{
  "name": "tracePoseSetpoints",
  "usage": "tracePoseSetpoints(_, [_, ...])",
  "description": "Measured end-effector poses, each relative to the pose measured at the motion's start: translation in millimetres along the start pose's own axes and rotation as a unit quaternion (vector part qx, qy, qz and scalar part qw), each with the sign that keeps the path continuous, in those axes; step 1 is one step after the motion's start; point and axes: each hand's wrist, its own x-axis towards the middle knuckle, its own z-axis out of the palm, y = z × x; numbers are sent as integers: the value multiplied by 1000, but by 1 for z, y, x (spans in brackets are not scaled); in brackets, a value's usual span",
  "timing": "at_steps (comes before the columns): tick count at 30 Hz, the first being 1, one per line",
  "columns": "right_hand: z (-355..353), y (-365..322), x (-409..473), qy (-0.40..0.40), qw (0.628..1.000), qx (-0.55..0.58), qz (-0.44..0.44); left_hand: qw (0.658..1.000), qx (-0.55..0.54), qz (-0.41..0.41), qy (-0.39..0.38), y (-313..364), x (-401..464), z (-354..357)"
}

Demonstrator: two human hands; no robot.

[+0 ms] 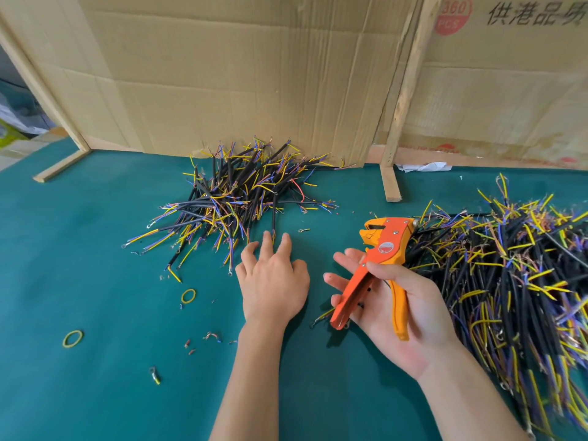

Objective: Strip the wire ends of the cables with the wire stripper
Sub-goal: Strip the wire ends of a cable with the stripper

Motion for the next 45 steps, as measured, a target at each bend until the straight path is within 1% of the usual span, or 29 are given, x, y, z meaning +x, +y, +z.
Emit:
tracePoseSetpoints(3, [1,1,0,-2,1000,-5,1,1000,-24,-10,8,-1,1,0])
tracePoseSetpoints(6, [0,2,0,-8,1000,-3,-5,999,-44,-2,29,-3,2,0])
tracePoseSetpoints(9, [-2,2,1,-2,1000,3,-3,987,-122,-7,100,-2,-2,-5])
tracePoseSetpoints(11, [-3,2,2,-1,1000,6,-2,968,-190,-35,159,2,-5,-15])
tracePoseSetpoints(13, [-3,2,3,-1,1000,4,-1,951,-239,-57,186,5,-8,-28])
tracePoseSetpoints(15, [-4,2,3,-1,1000,1,0,936,-307,-75,157,7,-11,-35])
tracePoseSetpoints(17, [-4,1,3,-1,1000,-2,0,928,-346,-76,118,5,-12,-36])
tracePoseSetpoints(19, [-3,0,2,-3,1000,-4,4,936,-336,-53,93,3,-10,-34])
tracePoseSetpoints(22, [-2,0,1,-4,1000,-5,10,967,-252,15,18,8,-9,-25])
tracePoseSetpoints(24, [-1,-1,1,-10,1000,-2,12,979,-196,53,-33,16,-12,-20])
tracePoseSetpoints(26, [0,-1,0,-14,1000,2,12,984,-155,72,-55,21,-14,-16])
tracePoseSetpoints(29, [-2,-2,0,-23,999,17,15,989,-115,80,-47,26,-15,-15])
tracePoseSetpoints(32, [-5,-6,-1,-29,999,30,18,991,-114,68,-6,27,-15,-13])
tracePoseSetpoints(35, [-5,-11,-3,-22,999,34,7,988,-133,62,36,23,-13,-11])
tracePoseSetpoints(38, [-4,-13,-2,-19,999,42,-7,980,-168,84,61,18,-10,-12])
tracePoseSetpoints(40, [-4,-13,-2,-26,999,41,-16,977,-186,90,56,17,-10,-13])
tracePoseSetpoints(43, [-4,-12,-2,-51,998,24,-24,973,-207,97,29,17,-11,-12])
tracePoseSetpoints(45, [-4,-12,-2,-54,998,24,-28,968,-226,107,14,16,-11,-13])
